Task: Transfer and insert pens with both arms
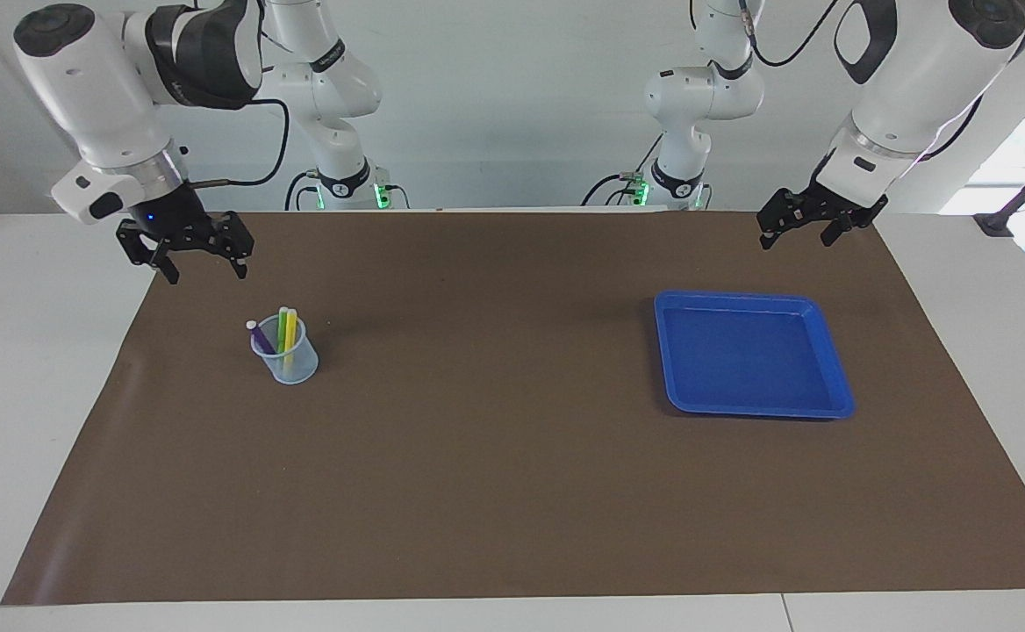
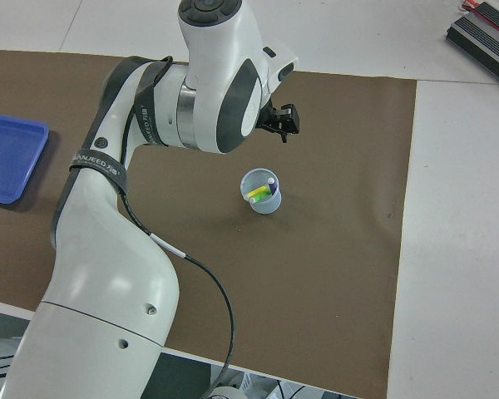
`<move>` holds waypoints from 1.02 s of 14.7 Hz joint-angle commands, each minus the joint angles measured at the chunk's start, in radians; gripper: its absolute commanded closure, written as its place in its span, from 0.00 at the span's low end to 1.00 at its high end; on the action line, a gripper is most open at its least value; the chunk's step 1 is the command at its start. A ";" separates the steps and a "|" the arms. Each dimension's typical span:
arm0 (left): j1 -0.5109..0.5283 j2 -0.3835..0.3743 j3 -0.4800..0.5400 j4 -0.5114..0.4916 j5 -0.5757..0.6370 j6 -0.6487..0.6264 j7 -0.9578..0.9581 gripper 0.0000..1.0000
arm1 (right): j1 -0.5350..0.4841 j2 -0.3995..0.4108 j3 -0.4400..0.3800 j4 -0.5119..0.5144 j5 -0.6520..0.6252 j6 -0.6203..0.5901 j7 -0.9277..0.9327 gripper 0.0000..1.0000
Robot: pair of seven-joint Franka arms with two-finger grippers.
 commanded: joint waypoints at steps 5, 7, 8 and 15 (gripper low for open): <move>0.004 -0.027 0.004 -0.007 -0.007 0.002 0.011 0.00 | -0.007 0.026 0.057 0.060 -0.054 -0.117 0.111 0.00; 0.006 -0.029 0.004 -0.007 -0.007 -0.003 0.008 0.00 | -0.019 0.026 0.060 0.060 -0.042 -0.119 0.108 0.00; 0.006 -0.030 0.004 -0.007 -0.007 -0.006 0.008 0.00 | -0.022 0.024 0.060 0.060 -0.039 -0.125 0.106 0.00; 0.007 -0.030 0.004 -0.009 -0.007 -0.006 0.008 0.00 | -0.022 0.023 0.068 0.058 -0.038 -0.122 0.105 0.00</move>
